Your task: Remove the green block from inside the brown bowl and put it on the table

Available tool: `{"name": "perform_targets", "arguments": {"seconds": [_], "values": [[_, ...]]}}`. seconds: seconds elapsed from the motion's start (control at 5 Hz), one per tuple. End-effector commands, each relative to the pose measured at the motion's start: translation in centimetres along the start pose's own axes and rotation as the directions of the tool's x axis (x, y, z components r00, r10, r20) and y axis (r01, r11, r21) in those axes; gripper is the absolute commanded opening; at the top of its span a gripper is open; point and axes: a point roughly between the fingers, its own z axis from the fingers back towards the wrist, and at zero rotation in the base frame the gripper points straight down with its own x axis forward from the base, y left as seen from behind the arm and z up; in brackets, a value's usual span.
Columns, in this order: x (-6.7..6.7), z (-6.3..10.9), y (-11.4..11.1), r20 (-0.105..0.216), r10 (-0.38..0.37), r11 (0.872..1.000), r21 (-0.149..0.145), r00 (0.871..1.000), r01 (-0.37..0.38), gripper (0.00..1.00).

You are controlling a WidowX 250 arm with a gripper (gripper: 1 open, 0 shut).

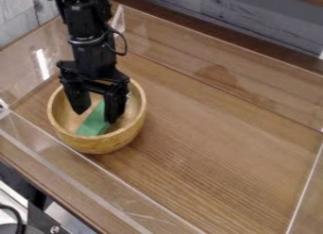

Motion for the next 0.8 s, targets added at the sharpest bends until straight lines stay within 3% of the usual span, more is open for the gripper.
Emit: {"name": "perform_targets", "arguments": {"seconds": [0.0,0.6], "values": [[0.39,0.39,0.39,0.033,-0.001,1.0,0.004,0.999,0.001,1.0],[0.79,-0.17,0.7,0.042,-0.001,1.0,-0.007,0.999,0.001,1.0]]}}
